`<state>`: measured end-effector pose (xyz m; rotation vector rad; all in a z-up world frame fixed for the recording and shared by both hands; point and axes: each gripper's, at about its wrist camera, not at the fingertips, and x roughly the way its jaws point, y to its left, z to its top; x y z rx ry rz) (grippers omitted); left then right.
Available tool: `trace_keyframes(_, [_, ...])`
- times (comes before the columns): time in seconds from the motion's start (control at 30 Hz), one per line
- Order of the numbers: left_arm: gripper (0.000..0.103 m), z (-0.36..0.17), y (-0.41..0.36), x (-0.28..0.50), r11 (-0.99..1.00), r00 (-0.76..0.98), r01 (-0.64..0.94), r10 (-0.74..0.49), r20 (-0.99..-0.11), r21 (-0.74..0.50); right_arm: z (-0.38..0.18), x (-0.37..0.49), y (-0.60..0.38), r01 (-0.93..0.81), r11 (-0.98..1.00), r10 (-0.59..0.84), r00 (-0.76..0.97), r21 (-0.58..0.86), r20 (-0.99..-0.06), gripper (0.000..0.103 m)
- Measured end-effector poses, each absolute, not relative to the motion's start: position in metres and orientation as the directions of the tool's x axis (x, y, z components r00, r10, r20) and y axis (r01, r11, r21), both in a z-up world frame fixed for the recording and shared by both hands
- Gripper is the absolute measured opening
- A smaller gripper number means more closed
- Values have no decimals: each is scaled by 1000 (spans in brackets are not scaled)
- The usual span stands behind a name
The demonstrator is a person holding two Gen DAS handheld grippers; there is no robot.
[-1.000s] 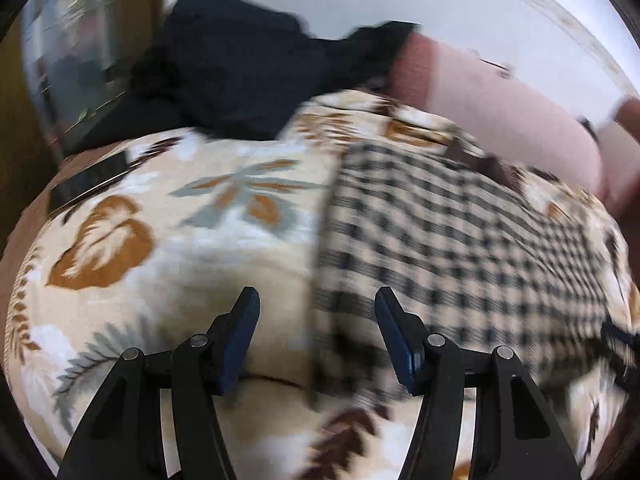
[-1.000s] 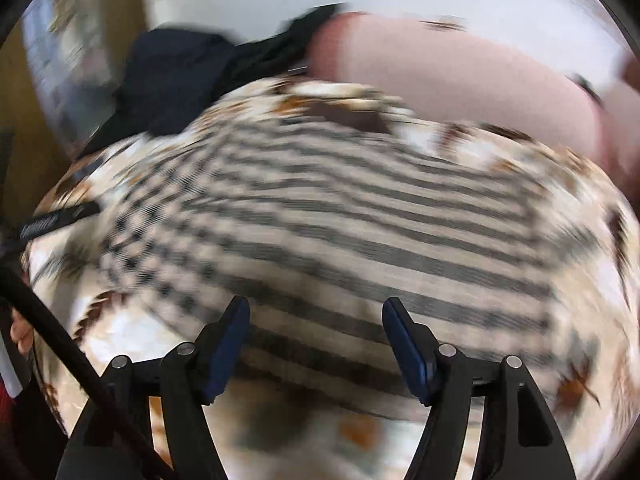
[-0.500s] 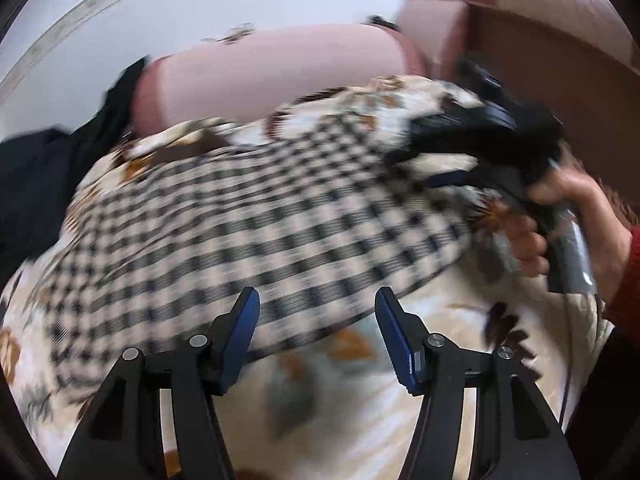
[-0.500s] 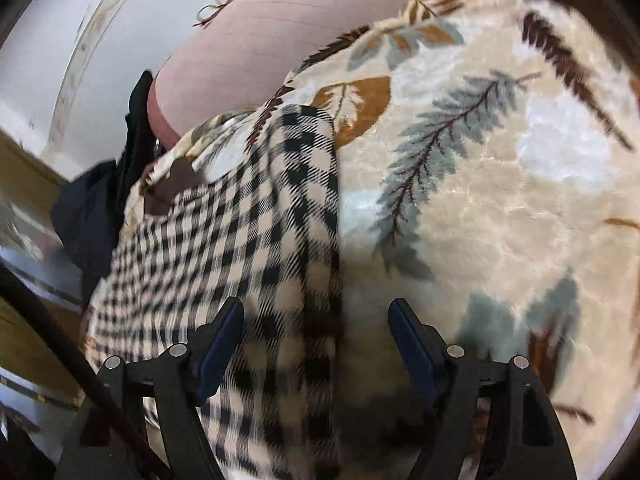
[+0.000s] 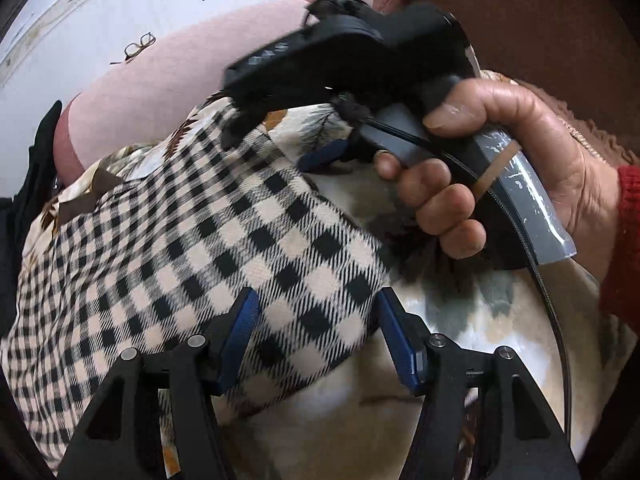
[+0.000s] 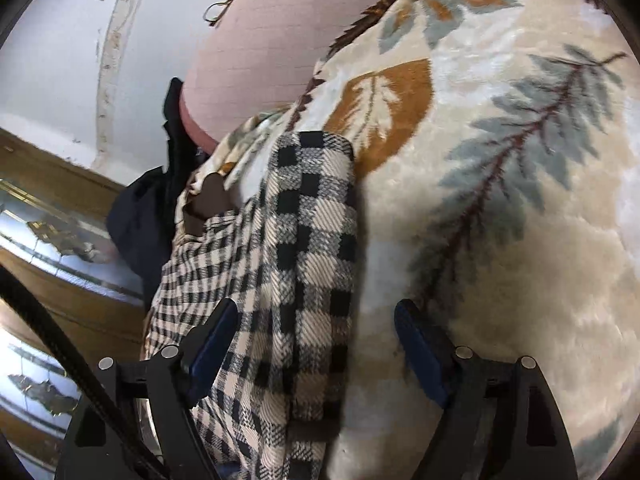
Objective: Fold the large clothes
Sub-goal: 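Grasp the shirt edge with the left tool while the right tool pinches beside it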
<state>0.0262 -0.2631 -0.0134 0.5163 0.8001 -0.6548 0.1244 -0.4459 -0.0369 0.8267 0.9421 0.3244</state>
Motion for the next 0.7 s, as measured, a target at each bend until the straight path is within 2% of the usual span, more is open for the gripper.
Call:
trace_keyframes(0.1, [64,-20,-267,34,714,520,683,-327,-789,154,-36,132,-439,70,658,587,576,750,-569,86])
trace_keyframes(0.23, [63,-25,-271,32,724,544,665,-298,-785,186,-32,143,-421,50,707,558,573,705,-600,86])
trace_keyframes(0.27, [48,-24,-271,32,730,557,654,-284,-780,201,-31,145,-416,53,730,538,572,682,-620,81])
trace_keyframes(0.3, [34,-22,-270,31,738,574,639,-272,-772,215,-31,145,-414,58,744,524,567,666,-636,60])
trace_keyframes(0.33, [9,-19,-268,32,743,572,636,-275,-773,207,-31,147,-411,70,756,514,552,651,-657,42])
trace_keyframes(0.37, [9,-16,-266,34,749,565,635,-280,-776,191,-31,145,-414,79,748,522,544,659,-657,21])
trace_keyframes(0.47, [7,-1,-248,38,777,534,623,-342,-773,86,-21,140,-416,95,736,512,571,671,-642,16])
trace_keyframes(0.7, [6,35,-197,42,811,524,582,-425,-738,-54,13,119,-397,99,738,474,627,667,-618,10])
